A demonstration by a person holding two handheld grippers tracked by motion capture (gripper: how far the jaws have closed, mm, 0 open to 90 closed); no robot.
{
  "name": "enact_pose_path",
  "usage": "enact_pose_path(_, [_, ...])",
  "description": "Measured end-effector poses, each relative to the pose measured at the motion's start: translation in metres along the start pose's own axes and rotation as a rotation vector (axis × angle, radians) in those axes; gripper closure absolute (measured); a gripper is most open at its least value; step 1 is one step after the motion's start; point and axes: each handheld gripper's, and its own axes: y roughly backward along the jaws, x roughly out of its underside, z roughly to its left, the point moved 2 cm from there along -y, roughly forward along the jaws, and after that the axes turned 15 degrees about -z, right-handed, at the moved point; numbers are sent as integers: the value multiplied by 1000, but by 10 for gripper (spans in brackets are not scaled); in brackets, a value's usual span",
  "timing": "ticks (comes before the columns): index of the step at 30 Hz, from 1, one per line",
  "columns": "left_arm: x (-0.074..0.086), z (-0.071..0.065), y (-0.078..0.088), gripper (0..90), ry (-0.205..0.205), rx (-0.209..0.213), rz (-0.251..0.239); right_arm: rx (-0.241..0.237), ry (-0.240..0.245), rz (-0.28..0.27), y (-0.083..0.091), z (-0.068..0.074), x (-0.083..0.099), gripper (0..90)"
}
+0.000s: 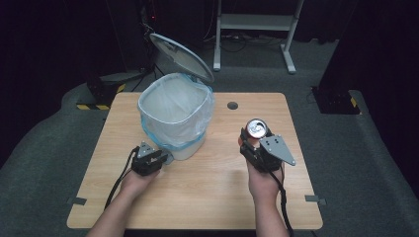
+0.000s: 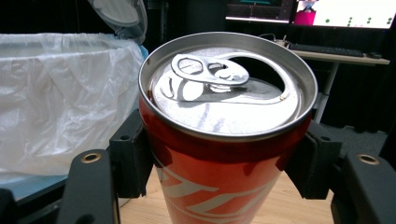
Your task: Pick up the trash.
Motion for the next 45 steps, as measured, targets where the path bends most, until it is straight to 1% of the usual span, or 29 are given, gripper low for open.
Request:
enact_pose_path(3, [0,0,0,631,-1,0,0,2,-6,-10,1,0,-4,338])
enact_pose_path(5, [0,0,0,631,-1,-1,0,-4,-2,-34,3,1,-13,338])
enact_pose_path(6, [0,0,0,631,-1,-1,0,-4,-2,-34,3,1,-13,338])
enact_pose_path(7, [0,0,0,631,-1,-2,-1,-5,-1,-46,3,2,-16,338])
enact_pose_path(8, [0,0,0,632,-3,-2,-1,-15,-14,-66,2,2,-24,339])
enact_pose_path(9, [0,0,0,632,-3,-2,-1,-15,-14,-66,2,2,-24,339])
enact_pose_path(11, [0,0,0,632,2,1,1,-30,-15,-98,2,2,-36,339])
enact_pose_path(14, [0,0,0,632,4,1,0,-49,0,-121,0,5,-43,339])
enact_pose_path(17, [0,1,0,632,2,1,-1,-58,-1,-128,-1,8,-47,339])
enact_pose_path(18, [0,0,0,632,4,1,0,-65,-1,-144,-3,10,-53,339])
enact_pose_path(19, [0,0,0,632,4,1,0,-68,-4,-149,-3,12,-56,339])
enact_pose_path(21, [0,0,0,632,3,3,0,-73,17,-160,-5,16,-63,339])
enact_pose_path(23, [0,0,0,632,3,3,0,-75,21,-167,-6,18,-65,339])
enact_pose_path(24, [0,0,0,632,2,2,1,-80,27,-180,-8,24,-71,339])
enact_pose_path(26, [0,0,0,632,-5,0,-2,-84,33,-186,-10,30,-75,339])
enact_pose_path(30, [0,1,0,632,-5,1,-3,-100,55,-194,-16,43,-83,339])
enact_pose_path(33, [0,1,0,632,-5,1,-3,-107,57,-202,-21,51,-87,339])
enact_pose_path(38, [0,0,0,633,-6,-3,-3,-114,57,-212,-31,58,-93,339])
enact_pose_path(45, [0,0,0,632,-6,-3,-3,-128,45,-239,-36,65,-102,338])
